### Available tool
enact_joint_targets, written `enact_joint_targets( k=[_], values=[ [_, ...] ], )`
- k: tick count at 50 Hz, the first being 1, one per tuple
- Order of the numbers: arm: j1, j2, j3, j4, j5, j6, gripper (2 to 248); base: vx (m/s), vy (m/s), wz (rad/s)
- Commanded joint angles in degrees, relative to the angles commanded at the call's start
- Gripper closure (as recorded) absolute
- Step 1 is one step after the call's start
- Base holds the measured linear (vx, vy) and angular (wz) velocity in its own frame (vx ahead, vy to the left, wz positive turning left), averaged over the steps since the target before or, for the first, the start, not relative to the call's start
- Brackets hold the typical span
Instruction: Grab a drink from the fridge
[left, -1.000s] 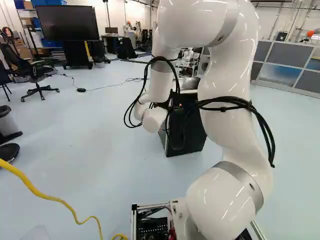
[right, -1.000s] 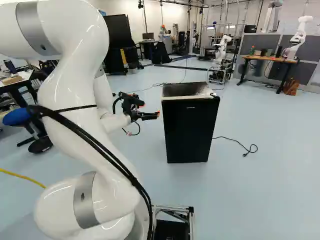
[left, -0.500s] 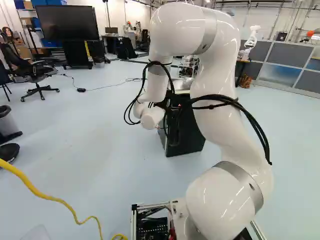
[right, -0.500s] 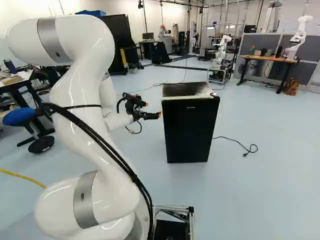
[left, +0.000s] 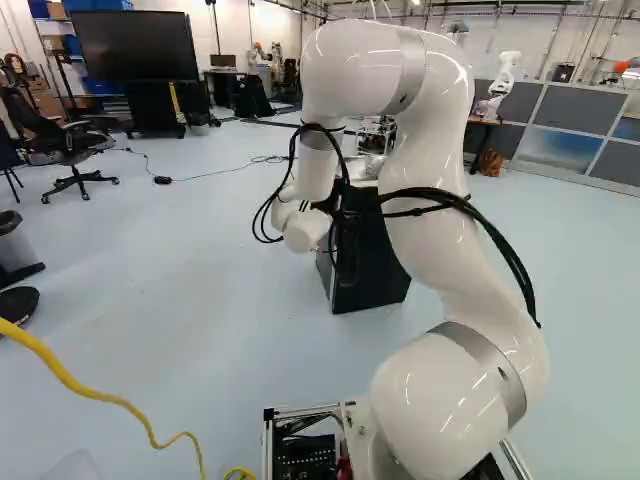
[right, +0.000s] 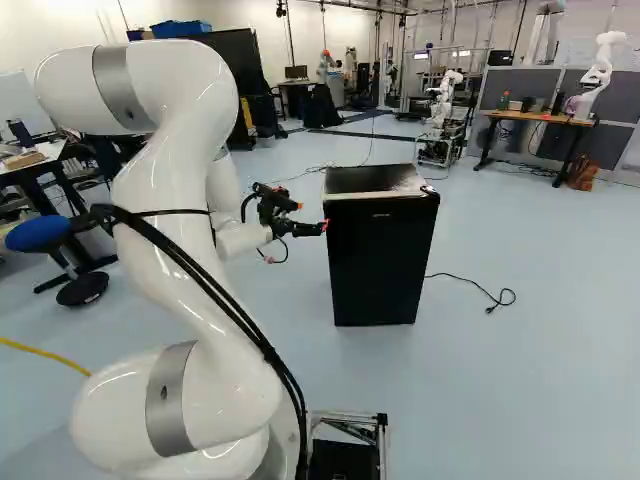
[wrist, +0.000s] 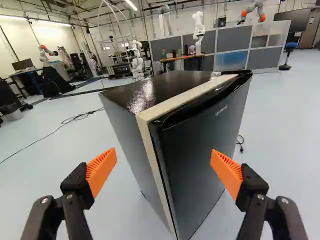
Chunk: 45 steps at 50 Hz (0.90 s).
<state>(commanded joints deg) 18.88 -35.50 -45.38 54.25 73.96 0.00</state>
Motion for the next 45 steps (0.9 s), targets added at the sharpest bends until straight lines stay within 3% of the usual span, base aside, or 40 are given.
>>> enact_joint_targets(
  k=[45],
  values=[
    [-2.78, -2.21, -3.48, 0.0, 0.0, 0.0, 3, 0.0, 0.0, 0.0]
  ],
)
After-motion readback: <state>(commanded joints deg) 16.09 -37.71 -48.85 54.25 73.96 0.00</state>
